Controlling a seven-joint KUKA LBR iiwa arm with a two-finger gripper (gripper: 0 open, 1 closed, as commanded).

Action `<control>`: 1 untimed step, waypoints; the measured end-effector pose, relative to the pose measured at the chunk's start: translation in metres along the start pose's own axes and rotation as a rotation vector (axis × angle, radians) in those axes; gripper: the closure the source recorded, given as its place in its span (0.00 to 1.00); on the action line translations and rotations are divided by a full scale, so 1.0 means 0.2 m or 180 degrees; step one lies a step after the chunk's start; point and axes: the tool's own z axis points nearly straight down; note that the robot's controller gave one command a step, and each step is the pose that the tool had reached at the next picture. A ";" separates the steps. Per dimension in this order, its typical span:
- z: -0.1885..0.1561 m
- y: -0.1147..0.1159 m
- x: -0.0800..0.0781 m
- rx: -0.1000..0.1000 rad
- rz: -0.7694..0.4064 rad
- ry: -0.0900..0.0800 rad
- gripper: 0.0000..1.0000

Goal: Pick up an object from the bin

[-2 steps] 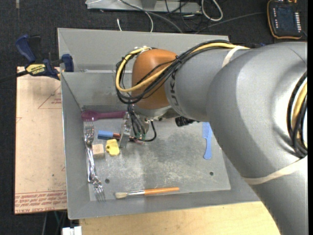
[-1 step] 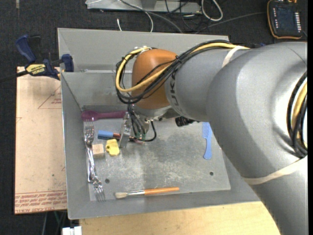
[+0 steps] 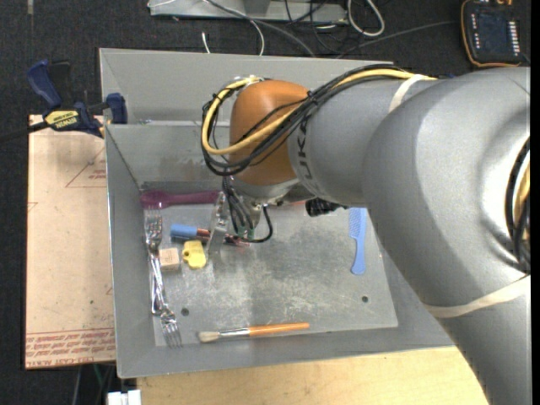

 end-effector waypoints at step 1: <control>-0.21 0.00 0.00 0.0001 -0.0001 0.0003 1.00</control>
Offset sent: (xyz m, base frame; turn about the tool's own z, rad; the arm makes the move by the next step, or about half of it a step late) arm -0.0005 -0.0002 0.0273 0.0002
